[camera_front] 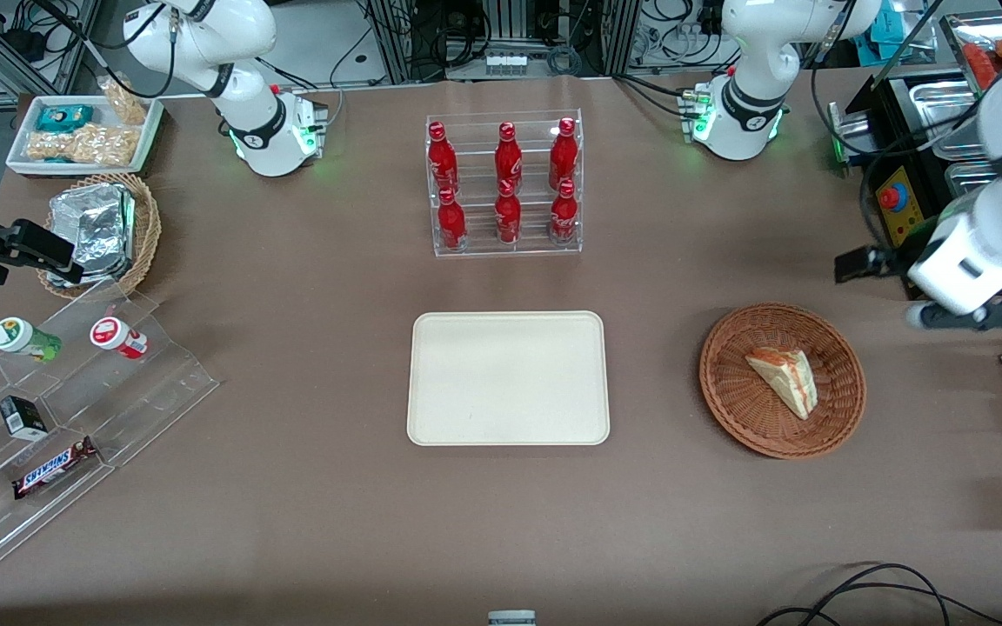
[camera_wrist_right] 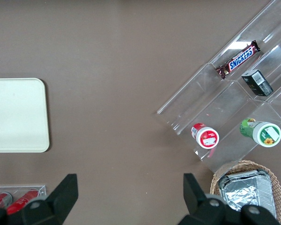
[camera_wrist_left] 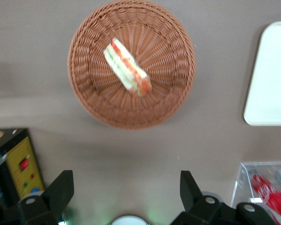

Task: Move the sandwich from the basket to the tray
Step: 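Move the left gripper over the sandwich in the wicker basket and descend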

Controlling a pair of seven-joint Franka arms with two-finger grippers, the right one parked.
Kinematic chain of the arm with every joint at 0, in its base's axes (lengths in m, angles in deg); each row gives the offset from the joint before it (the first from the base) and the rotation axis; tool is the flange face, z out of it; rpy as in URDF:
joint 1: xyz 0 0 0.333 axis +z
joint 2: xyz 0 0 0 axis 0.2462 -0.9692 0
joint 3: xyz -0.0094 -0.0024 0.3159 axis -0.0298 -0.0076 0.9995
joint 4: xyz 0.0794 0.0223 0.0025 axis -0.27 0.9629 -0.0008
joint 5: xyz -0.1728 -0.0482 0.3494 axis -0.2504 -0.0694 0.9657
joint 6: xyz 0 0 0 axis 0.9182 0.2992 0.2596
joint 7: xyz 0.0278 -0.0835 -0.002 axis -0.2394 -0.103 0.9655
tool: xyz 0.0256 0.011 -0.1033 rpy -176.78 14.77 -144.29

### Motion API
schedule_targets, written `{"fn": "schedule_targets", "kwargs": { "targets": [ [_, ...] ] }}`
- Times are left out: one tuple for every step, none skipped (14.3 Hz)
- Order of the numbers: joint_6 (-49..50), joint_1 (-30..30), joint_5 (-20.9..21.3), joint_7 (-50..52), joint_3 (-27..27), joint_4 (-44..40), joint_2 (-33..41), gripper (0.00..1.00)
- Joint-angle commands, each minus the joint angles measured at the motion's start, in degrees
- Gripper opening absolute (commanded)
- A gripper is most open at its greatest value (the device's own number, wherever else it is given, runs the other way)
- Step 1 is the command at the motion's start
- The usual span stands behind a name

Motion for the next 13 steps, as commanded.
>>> {"fn": "schedule_targets", "kwargs": {
  "targets": [
    [-13.91,-0.33,0.24,0.51,0.52,11.53,0.88,1.0],
    [-19.36,-0.33,0.15,2.61,0.52,14.96,0.62,1.0],
    [-23.59,-0.33,0.15,5.94,0.52,17.6,0.01,1.0],
    [-27.72,-0.24,0.15,10.76,0.52,19.72,-0.87,1.0],
    [-30.72,-0.07,0.15,14.81,0.52,20.61,-2.27,1.0],
    [-32.32,0.2,-0.02,19.63,0.52,20.53,-3.85,1.0],
    [-33.21,0.28,-0.2,25.16,0.52,20.27,-5.17,1.0],
    [-35.65,0.29,-0.11,31.05,0.52,20.18,-6.75,1.0],
    [-38.11,0.29,-0.11,35.8,0.52,20.27,-8.16,1.0],
    [-40.05,0.2,-0.11,39.94,0.52,20.18,-10.09,1.0],
    [-41.9,0.28,-0.11,41.46,0.52,20.18,-11.41,1.0],
    [-43.4,0.29,-0.28,41.83,0.52,20.09,-12.73,1.0],
    [-43.76,0.29,-0.55,41.83,0.52,20.09,-13.61,1.0]
  ]
}}
